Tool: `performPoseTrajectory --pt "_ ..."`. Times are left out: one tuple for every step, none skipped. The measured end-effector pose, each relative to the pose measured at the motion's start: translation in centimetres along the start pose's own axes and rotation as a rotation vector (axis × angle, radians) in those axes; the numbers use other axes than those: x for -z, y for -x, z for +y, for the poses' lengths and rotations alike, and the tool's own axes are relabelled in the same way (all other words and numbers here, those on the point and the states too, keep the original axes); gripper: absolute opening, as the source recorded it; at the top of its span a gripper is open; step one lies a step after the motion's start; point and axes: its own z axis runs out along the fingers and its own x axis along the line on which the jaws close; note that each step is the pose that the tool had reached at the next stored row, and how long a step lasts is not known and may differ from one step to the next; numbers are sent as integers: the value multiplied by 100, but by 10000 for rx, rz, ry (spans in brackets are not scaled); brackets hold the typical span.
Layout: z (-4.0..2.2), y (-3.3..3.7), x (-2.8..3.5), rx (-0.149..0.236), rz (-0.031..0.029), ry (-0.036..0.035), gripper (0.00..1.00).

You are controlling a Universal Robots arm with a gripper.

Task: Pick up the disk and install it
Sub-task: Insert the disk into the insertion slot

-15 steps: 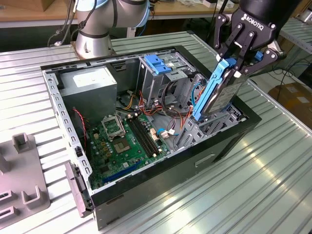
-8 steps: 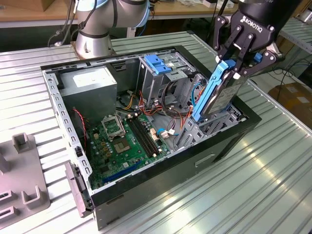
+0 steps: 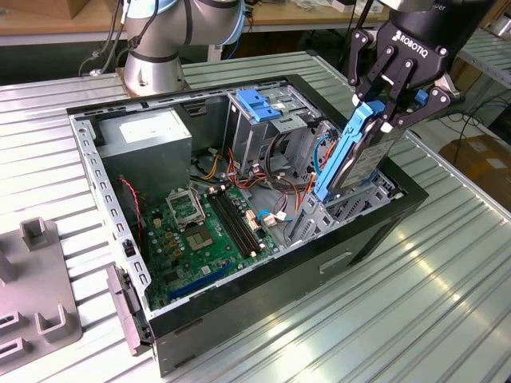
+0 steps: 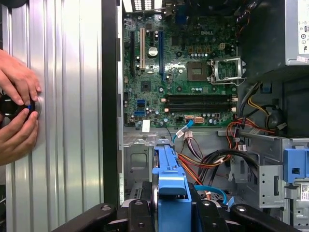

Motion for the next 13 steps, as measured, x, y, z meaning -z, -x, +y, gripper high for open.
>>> performPoseTrajectory --pt "0 2 1 -1 3 0 37" --pt "-1 7 1 0 2 0 37" --pt "-1 8 0 0 2 0 37" --pt "-1 8 0 -1 2 0 37" --pt "-2 8 -1 -5 4 0 37" --pt "-2 8 -1 -8 3 0 37" --pt "-3 8 -3 -14 3 0 37" --pt "-3 8 -3 -31 2 0 37" --pt "-3 8 -4 -68 2 0 37" --pt "-3 8 -5 -98 2 1 37" --pt "-3 8 -6 -120 2 1 37" --pt "-3 8 -6 -127 2 1 37" --pt "-4 8 -7 -128 1 1 37"
